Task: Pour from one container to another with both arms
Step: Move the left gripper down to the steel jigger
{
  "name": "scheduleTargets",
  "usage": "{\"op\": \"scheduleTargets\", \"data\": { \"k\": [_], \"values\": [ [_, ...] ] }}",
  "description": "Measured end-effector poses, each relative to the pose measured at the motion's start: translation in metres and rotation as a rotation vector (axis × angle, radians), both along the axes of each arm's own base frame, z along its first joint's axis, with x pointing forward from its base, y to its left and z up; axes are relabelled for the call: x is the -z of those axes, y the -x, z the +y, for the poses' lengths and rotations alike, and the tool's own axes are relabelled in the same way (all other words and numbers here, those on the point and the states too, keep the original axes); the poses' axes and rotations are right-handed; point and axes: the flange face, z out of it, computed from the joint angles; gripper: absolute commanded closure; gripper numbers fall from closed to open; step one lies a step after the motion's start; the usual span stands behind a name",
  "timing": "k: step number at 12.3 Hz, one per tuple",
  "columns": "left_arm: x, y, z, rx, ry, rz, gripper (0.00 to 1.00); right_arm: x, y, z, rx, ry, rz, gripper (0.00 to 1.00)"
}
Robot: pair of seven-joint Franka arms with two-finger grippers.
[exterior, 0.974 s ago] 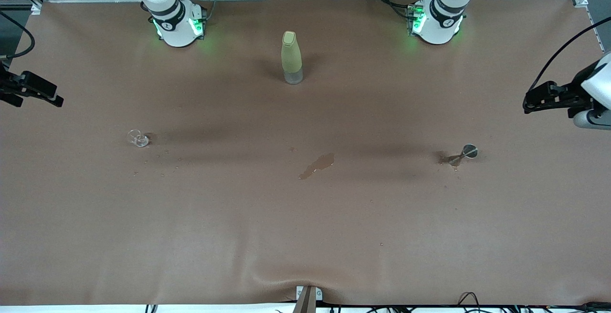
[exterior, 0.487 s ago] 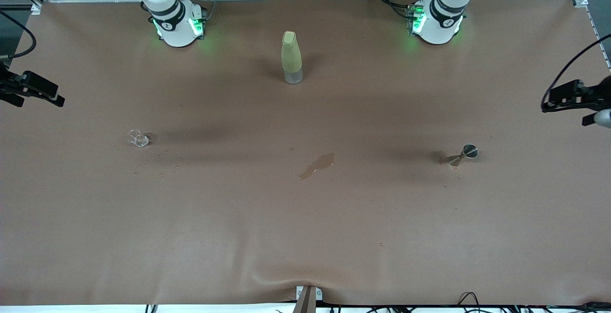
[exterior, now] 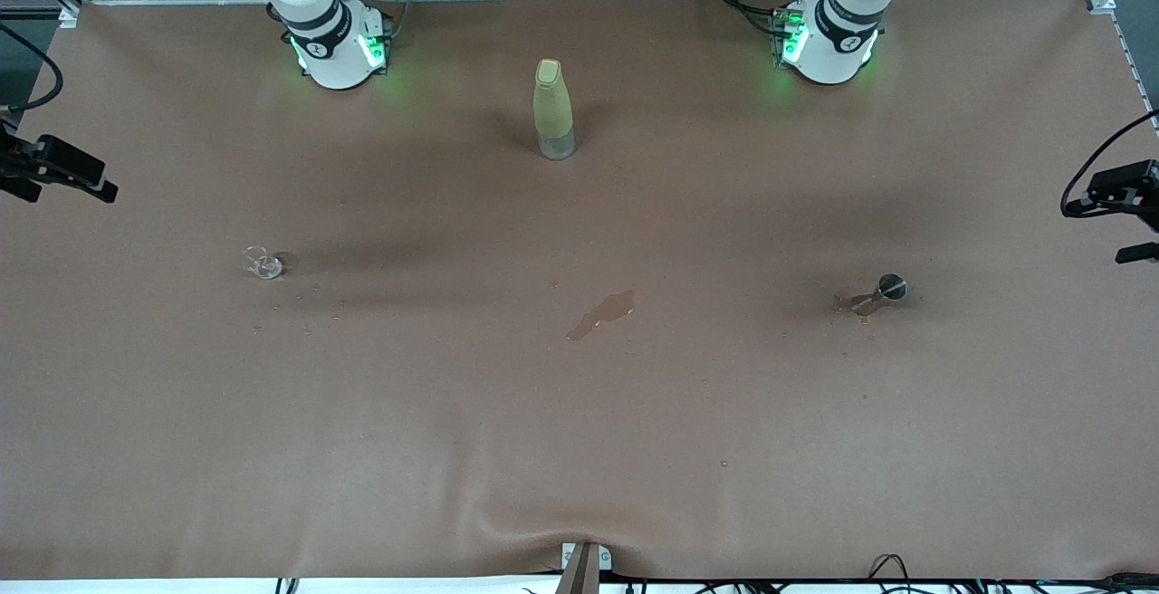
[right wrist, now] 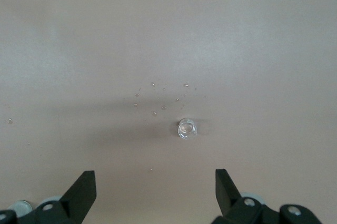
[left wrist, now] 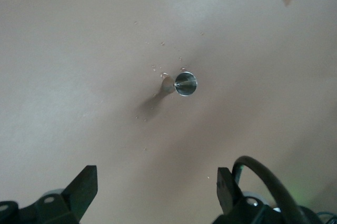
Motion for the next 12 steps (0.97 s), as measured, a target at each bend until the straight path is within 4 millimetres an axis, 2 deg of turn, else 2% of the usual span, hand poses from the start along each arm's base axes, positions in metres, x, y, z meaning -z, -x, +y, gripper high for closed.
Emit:
{"op": "scheduleTargets", "data": {
  "k": [1,3,5,8,10,12],
  "values": [
    [0.018,0.000,0.015,0.015,0.029,0.008,0.00,0.000,0.000,-0.002,-0.003,0.000,0.001,0.00],
    [0.054,-0.004,0.032,0.036,0.087,0.026,0.00,0.001,0.002,-0.010,-0.037,0.000,0.007,0.00],
    [0.082,-0.007,0.052,0.033,0.223,-0.019,0.00,0.003,0.006,-0.029,-0.143,-0.002,0.009,0.00],
    [0.129,0.001,0.094,-0.027,0.445,-0.094,0.00,0.006,0.013,-0.065,-0.368,-0.005,0.001,0.00],
    [0.166,0.002,0.104,0.022,0.561,-0.158,0.00,0.010,0.017,-0.083,-0.557,-0.010,-0.004,0.00],
    [0.205,0.001,0.104,0.090,0.631,-0.212,0.00,0.014,0.022,-0.101,-0.780,-0.016,-0.012,0.00]
  ]
}}
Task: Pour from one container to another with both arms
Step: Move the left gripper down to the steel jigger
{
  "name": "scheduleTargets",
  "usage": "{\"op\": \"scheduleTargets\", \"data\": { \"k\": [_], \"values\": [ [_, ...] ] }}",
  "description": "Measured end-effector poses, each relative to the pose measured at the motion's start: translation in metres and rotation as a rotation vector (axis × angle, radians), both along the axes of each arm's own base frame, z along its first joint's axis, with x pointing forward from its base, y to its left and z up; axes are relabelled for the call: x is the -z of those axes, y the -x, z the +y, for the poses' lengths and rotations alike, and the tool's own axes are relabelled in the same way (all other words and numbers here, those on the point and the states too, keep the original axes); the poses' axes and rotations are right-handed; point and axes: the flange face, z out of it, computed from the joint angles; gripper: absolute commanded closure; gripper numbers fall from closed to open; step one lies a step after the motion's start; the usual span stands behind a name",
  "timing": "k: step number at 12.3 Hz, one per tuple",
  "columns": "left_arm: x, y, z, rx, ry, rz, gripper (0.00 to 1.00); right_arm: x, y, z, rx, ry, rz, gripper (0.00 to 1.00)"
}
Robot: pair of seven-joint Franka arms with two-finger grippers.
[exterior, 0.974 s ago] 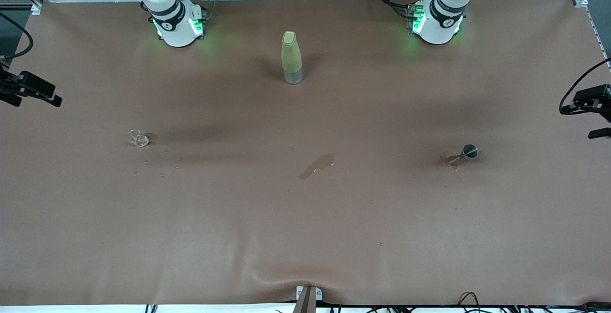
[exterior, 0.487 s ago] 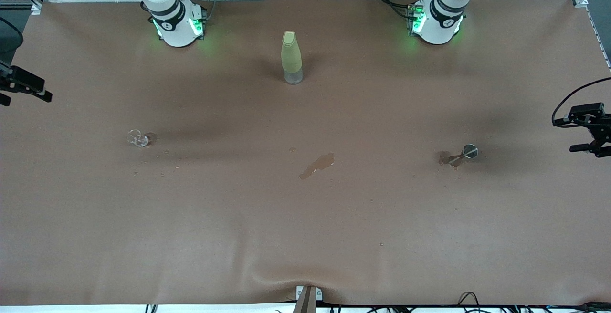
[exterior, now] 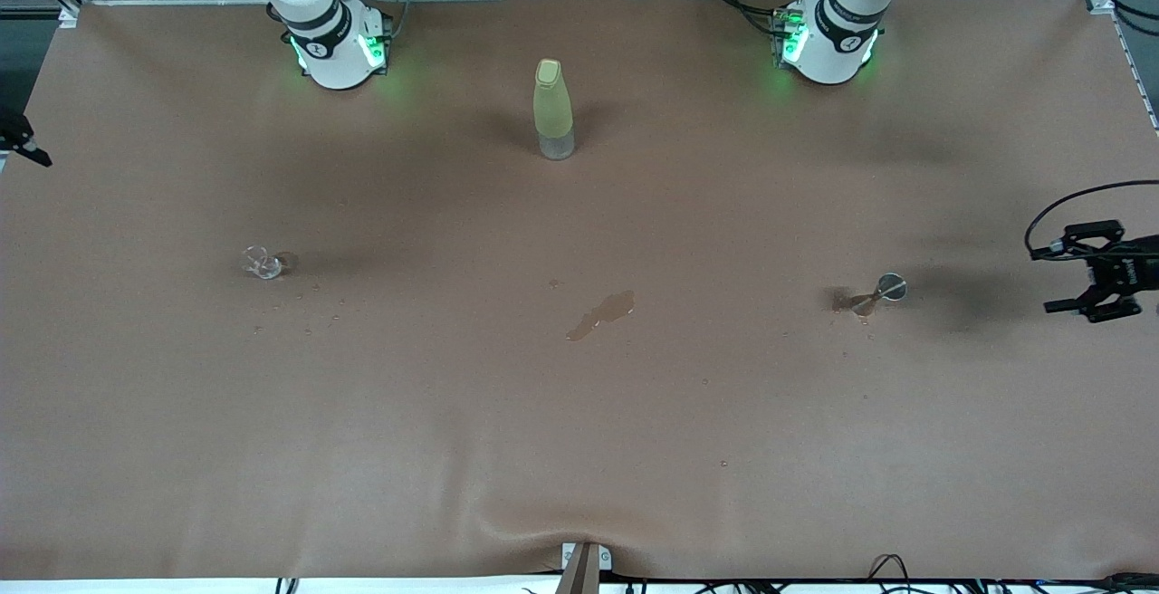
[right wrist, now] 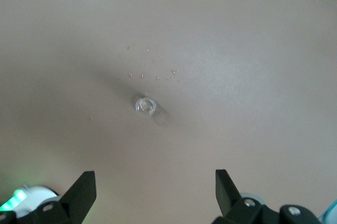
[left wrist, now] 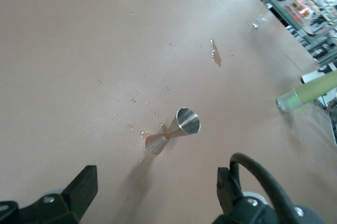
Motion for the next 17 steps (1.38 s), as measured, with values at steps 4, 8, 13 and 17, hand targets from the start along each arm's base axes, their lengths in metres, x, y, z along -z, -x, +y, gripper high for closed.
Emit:
{"op": "scheduleTargets", "data": {
  "k": [4,8,13,17],
  "values": [
    [0.039,-0.004,-0.011,0.052,0.094,-0.073,0.00,0.013,0.002,-0.028,-0.442,0.004,-0.051,0.00],
    [0.089,0.001,-0.022,0.134,0.203,-0.189,0.00,0.022,0.002,-0.038,-0.737,0.014,-0.081,0.00],
    [0.155,0.010,-0.044,0.175,0.324,-0.234,0.00,0.028,0.003,-0.041,-0.850,0.010,-0.082,0.00],
    [0.177,0.001,-0.085,0.224,0.409,-0.316,0.00,0.062,0.014,-0.068,-0.829,-0.004,-0.078,0.00]
  ]
}}
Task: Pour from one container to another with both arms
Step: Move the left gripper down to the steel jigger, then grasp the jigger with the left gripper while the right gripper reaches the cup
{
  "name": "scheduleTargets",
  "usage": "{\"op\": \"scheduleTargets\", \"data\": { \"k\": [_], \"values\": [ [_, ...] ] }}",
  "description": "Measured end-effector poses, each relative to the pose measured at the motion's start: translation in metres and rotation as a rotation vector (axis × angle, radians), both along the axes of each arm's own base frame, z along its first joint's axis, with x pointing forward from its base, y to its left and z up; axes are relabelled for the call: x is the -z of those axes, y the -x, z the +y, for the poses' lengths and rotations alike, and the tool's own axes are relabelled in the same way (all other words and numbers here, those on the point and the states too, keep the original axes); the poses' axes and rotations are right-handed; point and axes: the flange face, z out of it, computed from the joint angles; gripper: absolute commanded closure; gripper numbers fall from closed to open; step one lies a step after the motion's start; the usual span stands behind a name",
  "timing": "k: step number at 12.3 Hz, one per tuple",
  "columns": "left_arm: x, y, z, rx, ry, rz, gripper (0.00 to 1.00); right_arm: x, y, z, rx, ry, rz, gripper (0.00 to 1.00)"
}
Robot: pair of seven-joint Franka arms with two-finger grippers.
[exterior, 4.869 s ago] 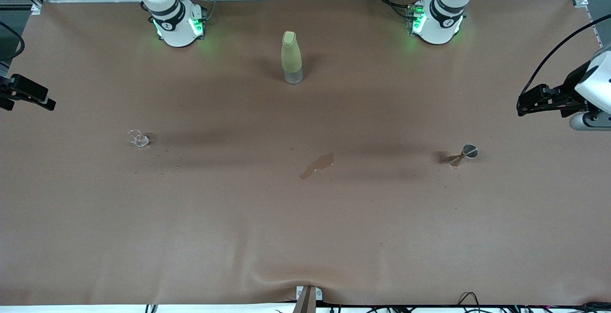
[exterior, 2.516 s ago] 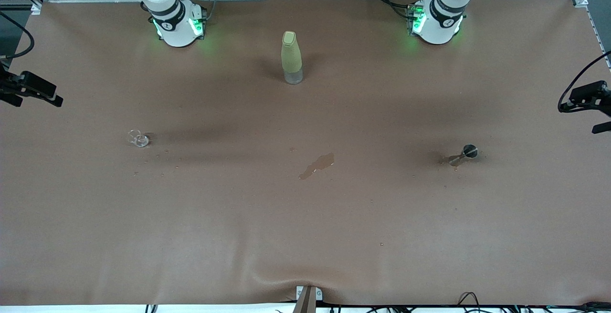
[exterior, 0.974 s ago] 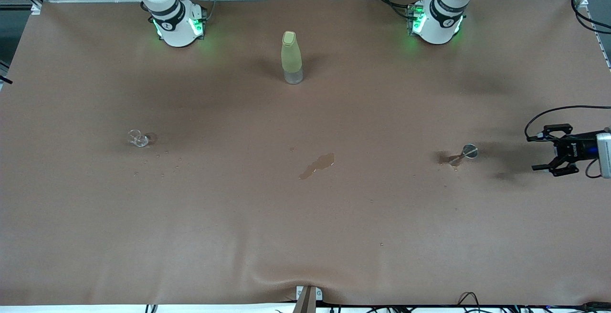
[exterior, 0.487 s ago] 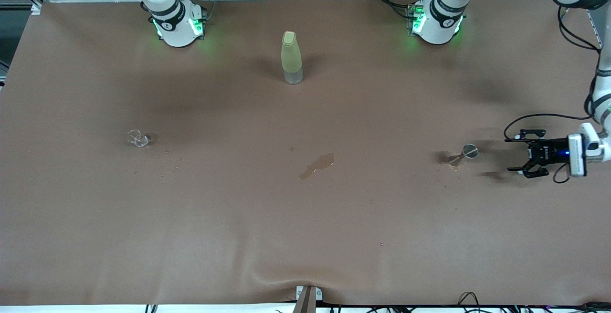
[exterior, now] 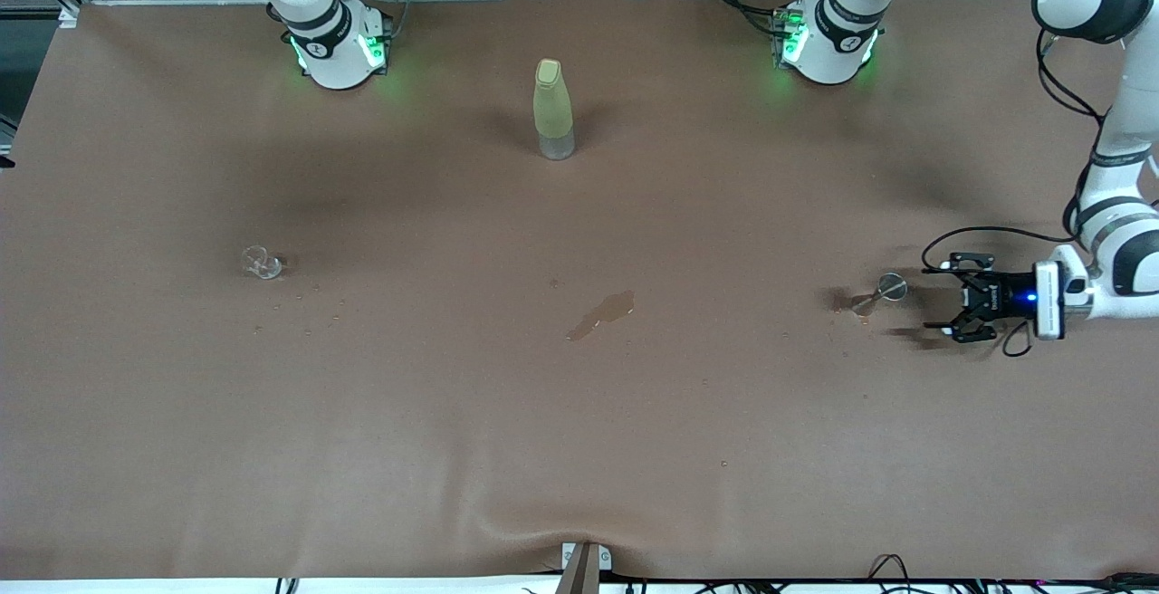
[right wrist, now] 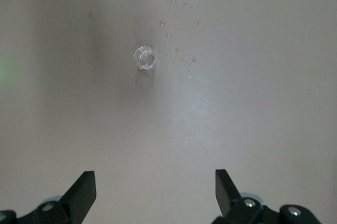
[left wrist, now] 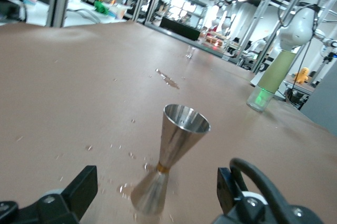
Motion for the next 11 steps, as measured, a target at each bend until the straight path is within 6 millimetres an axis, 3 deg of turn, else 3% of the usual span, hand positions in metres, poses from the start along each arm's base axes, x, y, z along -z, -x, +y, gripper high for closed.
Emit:
{"op": "scheduleTargets", "data": {
  "k": [4,7,11],
  "values": [
    [0.027,-0.003,-0.038,0.044,0.053,-0.031,0.00,0.049,0.021,-0.034,-0.007,-0.111,-0.036,0.00],
    [0.032,-0.004,-0.044,0.040,0.076,-0.080,0.01,0.093,0.044,-0.055,-0.003,-0.231,-0.059,0.00],
    [0.037,-0.004,-0.046,0.026,0.100,-0.116,0.37,0.145,0.055,-0.069,-0.036,-0.372,-0.102,0.00]
  ]
}}
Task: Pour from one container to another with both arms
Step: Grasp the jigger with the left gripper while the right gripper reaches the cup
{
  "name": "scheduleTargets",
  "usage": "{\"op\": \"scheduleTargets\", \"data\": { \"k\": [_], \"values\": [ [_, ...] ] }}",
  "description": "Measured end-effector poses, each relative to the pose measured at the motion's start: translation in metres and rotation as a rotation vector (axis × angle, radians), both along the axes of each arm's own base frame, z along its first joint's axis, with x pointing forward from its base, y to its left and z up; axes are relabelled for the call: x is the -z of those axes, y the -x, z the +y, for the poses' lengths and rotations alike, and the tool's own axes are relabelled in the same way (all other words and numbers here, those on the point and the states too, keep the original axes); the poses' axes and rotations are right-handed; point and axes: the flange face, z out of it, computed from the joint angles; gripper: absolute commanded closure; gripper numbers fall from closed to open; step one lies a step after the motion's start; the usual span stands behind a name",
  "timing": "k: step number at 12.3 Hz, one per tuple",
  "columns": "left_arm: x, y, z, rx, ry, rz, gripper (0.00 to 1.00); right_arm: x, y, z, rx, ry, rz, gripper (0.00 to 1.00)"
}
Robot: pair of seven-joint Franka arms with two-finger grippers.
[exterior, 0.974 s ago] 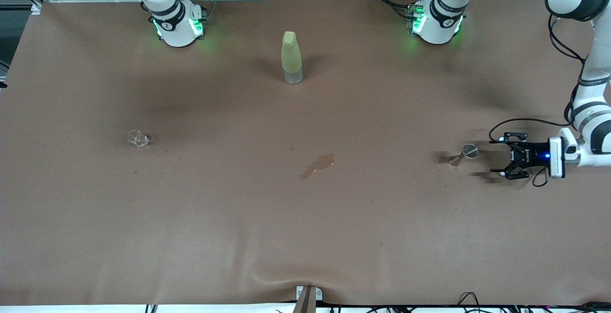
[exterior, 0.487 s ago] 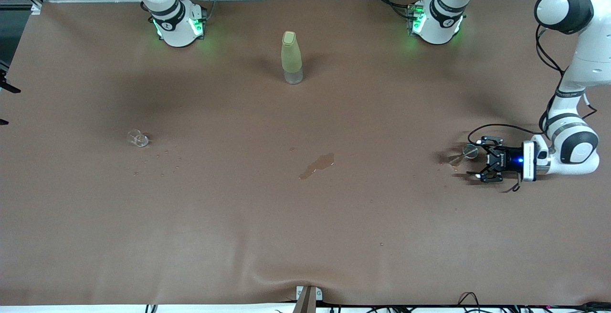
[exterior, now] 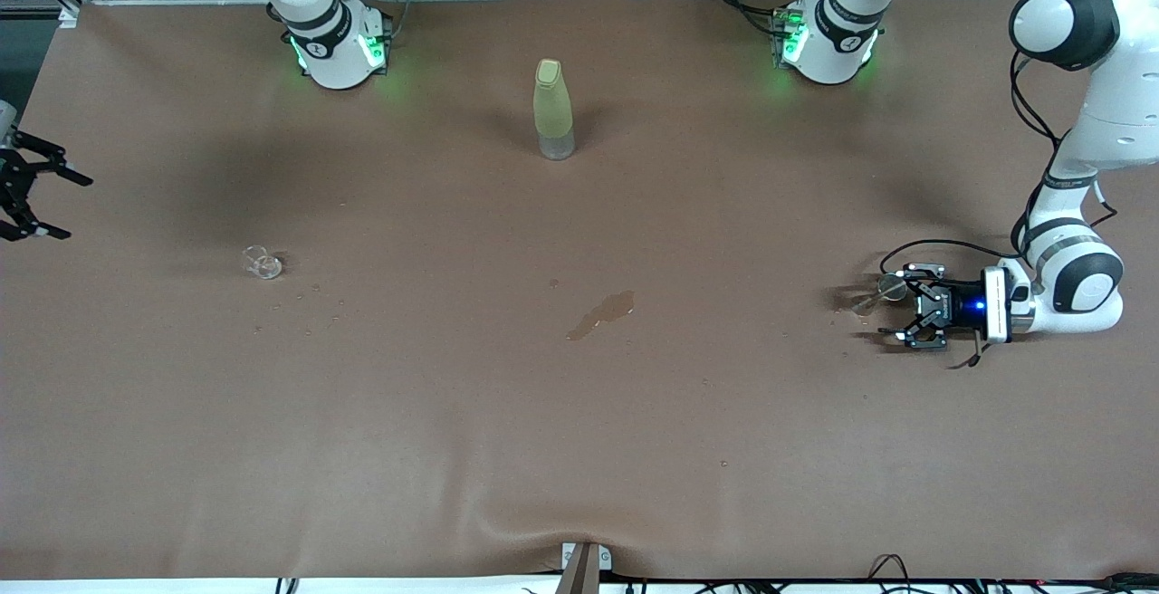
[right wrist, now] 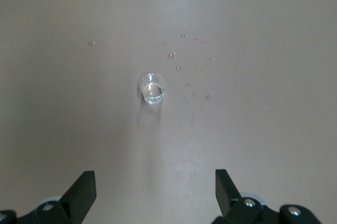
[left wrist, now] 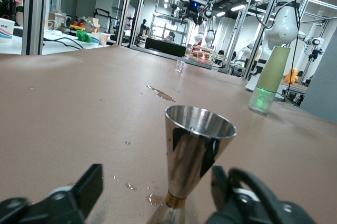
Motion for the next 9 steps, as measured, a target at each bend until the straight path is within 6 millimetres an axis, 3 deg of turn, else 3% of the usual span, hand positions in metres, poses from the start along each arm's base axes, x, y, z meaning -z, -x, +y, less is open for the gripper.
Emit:
{"op": "scheduleTargets", "data": {
  "k": [3,7,8,9],
  "values": [
    [0.003,0.001,-0.001,-0.002,0.006,-0.003,0.55,0.045,0.000,-0.007,-0.036,-0.086,-0.037,0.00],
    [0.003,0.001,-0.001,-0.002,0.007,-0.004,0.63,0.110,0.007,-0.009,-0.047,-0.223,-0.031,0.00],
    [0.003,0.001,-0.001,-0.002,0.007,-0.004,0.70,0.125,0.009,-0.009,-0.035,-0.253,-0.021,0.00],
    [0.003,0.001,0.000,-0.001,0.010,-0.004,0.86,0.137,0.011,-0.008,-0.025,-0.280,-0.013,0.00]
  ]
}}
